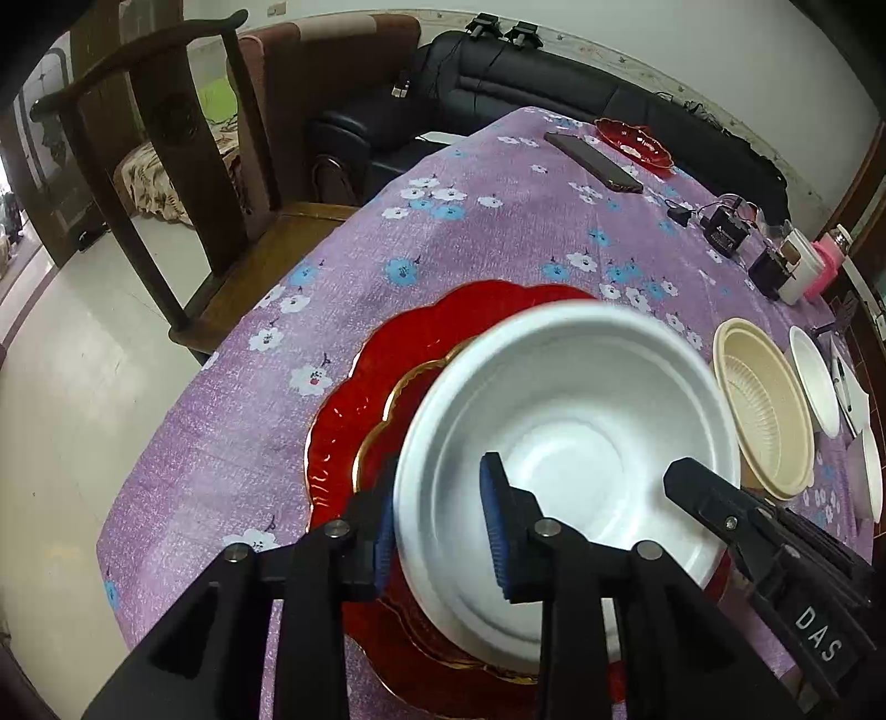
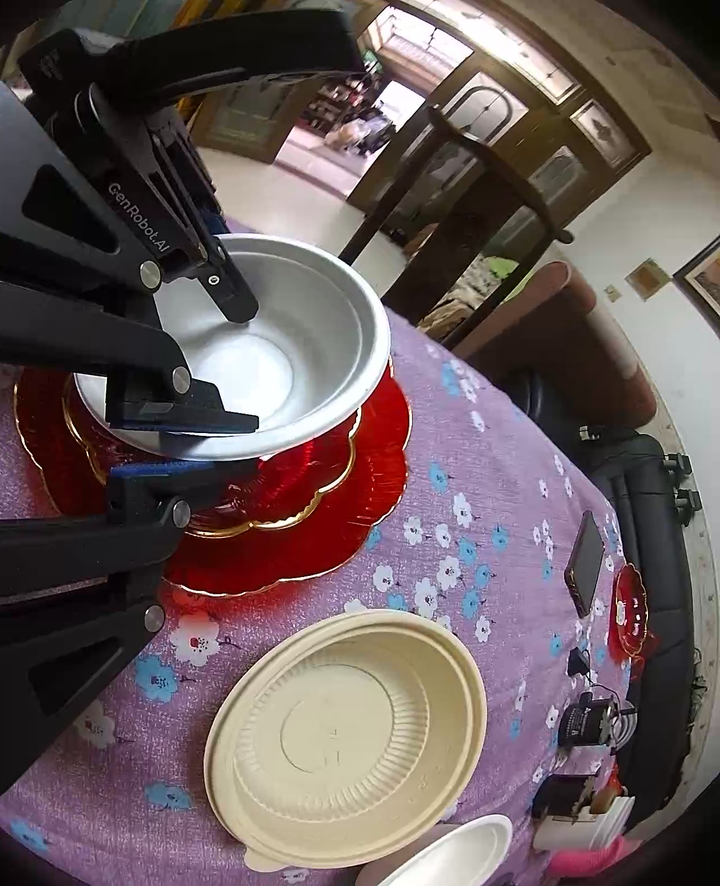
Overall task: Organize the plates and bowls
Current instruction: 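Carry the white foam bowl and lower it onto the red plate stack, then open the right gripper and lift it away from the white bowl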
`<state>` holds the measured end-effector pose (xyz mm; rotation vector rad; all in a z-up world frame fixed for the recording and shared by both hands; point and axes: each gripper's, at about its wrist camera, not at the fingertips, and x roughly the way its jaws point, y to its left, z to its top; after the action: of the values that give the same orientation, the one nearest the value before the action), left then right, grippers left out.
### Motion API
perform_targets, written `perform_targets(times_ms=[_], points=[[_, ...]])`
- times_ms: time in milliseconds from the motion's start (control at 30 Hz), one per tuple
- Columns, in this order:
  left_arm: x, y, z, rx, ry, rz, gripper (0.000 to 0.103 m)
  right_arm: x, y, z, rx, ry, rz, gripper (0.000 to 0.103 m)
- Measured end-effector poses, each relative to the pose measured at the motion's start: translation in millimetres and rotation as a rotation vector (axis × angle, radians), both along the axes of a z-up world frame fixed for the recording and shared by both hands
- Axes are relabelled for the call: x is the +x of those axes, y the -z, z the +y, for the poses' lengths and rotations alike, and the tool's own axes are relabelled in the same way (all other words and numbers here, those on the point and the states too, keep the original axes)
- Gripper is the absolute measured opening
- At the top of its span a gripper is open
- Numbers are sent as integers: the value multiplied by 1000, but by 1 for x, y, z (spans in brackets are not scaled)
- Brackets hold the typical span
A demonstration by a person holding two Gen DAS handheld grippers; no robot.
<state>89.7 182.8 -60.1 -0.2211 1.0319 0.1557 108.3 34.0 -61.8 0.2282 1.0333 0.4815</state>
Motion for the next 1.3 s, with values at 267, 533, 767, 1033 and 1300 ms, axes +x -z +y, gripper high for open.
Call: perform_targets(times_ms=[267,533,767,1033,1300], points=[[-14,-20,0,29,3,-124,59,-7,-2,7,-105,22,-66,27],[-33,-45,2,58,-53,-221,64,-18,-16,-15,-71,84,-144,53],[-52,-69,-33,220,-56,-333,80,-43,-29,-54,-42,185,-220,60],[-55,-74,-75,276,12,-342,83,-61,-23,-90,10,262,-208,62],[-58,-75,-106,274,92,-350,83,-70,-23,-107,45,264,-209,62]])
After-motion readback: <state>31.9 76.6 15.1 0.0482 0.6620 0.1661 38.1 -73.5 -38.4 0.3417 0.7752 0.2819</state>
